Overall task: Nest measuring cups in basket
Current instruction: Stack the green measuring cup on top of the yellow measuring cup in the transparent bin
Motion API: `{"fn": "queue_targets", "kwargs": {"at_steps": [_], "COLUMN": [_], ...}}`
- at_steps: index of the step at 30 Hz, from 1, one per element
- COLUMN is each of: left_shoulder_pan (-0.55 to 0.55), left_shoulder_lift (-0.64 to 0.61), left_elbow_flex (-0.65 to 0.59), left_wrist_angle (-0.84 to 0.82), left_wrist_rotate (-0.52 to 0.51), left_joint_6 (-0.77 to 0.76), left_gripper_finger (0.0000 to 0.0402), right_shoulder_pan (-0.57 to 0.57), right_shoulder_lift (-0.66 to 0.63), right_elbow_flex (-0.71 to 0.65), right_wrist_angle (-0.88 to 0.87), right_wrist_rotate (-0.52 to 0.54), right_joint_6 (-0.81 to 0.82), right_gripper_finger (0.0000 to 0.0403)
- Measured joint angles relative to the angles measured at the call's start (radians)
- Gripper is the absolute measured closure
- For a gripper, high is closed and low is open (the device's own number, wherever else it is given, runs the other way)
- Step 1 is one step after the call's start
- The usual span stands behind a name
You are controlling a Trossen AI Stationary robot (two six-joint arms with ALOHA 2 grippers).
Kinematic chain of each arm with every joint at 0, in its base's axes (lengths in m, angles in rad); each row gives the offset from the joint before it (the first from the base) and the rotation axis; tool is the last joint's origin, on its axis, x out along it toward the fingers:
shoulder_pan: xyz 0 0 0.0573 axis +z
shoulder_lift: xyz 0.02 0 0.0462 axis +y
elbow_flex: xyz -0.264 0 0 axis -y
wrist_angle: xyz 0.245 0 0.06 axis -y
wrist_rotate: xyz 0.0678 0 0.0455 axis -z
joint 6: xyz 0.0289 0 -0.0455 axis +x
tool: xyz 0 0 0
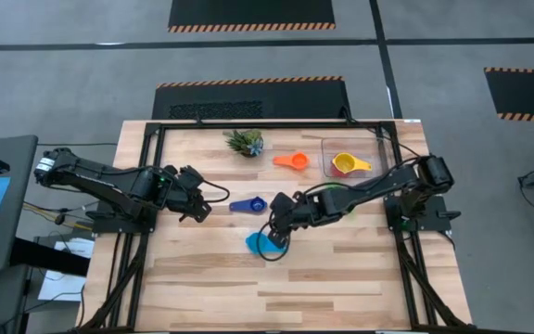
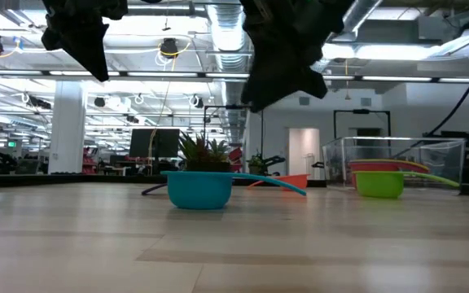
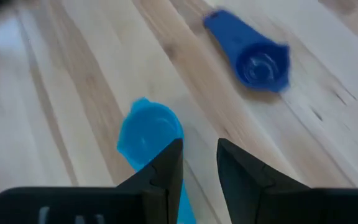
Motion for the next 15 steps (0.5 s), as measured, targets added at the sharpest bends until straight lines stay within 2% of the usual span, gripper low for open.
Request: {"fn": "queue_targets", "kwargs": {"at_steps": [11, 15], "left_shoulder_pan": [0.0, 0.0], "left_shoulder_lift": [0.0, 0.0], "left_elbow_flex": [0.0, 0.0], "left_wrist_angle": [0.0, 0.0], "left_wrist_rotate": [0.0, 0.002], "left_joint_6": [0.0, 0.0], "left_gripper_finger": [0.0401, 0.0401], "right_shoulder_pan": [0.0, -0.008], "right_shoulder_lift": [-0.001, -0.012], "right_elbow_flex": [0.0, -0.001], "right_wrist_angle": [0.042, -0.148], "right_wrist_rotate": [-0.001, 0.002], "right_joint_6": [0.02, 0.048], "right_gripper_finger": [0.028, 0.0286]}}
